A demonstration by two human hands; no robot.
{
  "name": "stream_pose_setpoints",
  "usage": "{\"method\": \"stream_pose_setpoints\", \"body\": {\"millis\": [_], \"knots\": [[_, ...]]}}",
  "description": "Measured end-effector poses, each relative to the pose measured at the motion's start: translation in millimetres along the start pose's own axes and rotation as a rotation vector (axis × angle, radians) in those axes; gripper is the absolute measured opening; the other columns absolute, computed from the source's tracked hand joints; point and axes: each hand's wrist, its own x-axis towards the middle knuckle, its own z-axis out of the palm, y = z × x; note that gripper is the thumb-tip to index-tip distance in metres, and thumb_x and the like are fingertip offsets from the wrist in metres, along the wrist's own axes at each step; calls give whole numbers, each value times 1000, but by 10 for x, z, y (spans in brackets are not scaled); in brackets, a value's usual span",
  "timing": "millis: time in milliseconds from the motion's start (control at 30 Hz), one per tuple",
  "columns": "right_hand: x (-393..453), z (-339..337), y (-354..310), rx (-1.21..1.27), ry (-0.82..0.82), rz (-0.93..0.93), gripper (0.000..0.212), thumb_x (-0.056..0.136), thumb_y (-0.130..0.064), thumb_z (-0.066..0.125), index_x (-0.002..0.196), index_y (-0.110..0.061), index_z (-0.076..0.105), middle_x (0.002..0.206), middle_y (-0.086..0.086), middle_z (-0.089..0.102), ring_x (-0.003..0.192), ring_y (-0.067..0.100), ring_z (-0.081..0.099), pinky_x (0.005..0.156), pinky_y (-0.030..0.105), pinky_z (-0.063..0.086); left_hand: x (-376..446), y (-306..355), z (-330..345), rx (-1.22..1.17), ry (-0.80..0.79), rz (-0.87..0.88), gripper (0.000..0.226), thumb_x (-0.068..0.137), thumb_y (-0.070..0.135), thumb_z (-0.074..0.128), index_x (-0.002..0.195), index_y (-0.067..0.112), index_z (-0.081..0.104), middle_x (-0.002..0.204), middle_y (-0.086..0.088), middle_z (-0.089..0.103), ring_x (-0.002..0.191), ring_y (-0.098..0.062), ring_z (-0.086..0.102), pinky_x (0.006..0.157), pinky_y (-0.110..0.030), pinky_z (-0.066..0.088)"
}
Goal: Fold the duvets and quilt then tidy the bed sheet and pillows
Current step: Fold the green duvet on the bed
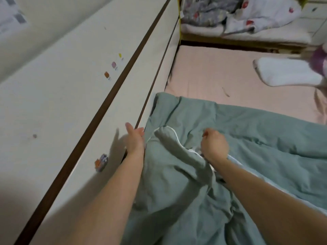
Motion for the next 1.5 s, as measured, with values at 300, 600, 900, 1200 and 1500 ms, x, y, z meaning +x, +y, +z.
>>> {"method": "stream_pose_setpoints", "body": {"millis": [300, 600, 900, 1200, 1500], "knots": [[550, 665, -212, 292, -775, -222, 76, 77, -53, 71, 140, -26, 38, 129, -7, 47, 118, 13, 47, 102, 22, 33, 833, -778, -10, 1435, -272, 285, 142, 43, 82, 69, 152, 25, 0, 159, -4, 15, 147, -23, 17, 119, -41, 20], [829, 1081, -79, -84, 35, -317, 28, 80, -5, 49, 105, -15, 58, 104, 12, 62, 100, 33, 57, 73, 38, 42, 1499, -748, 212, 1086, -5, 182, 102, 74, 72, 57, 145, 4, 32, 146, -17, 40, 133, -33, 40, 109, -41, 36], [1173, 1022, -284, 423, -491, -106, 15, 96, -16, 45, 102, -9, 58, 91, 6, 57, 85, 19, 54, 72, 24, 41, 1493, -968, 129, 1069, -299, 88, 40, 80, 22, 64, 120, 18, 61, 123, -7, 63, 112, -24, 59, 97, -31, 47], [1624, 1270, -208, -285, -308, -26, 95, 82, -29, 68, 151, -12, 5, 154, 26, 1, 127, 39, 44, 98, 38, 41, 1835, -438, 578, 497, -156, -109, 98, 62, 63, 65, 141, 9, 42, 135, -12, 54, 116, -31, 56, 101, -44, 45], [1822, 1577, 476, -265, -337, 57, 33, 99, -11, 32, 129, 0, 42, 134, 23, 49, 123, 35, 49, 96, 38, 39, 2070, -733, 1157, 668, -323, 40, 37, 87, 22, 69, 121, 18, 55, 116, 5, 61, 99, -15, 55, 86, -22, 42]]}}
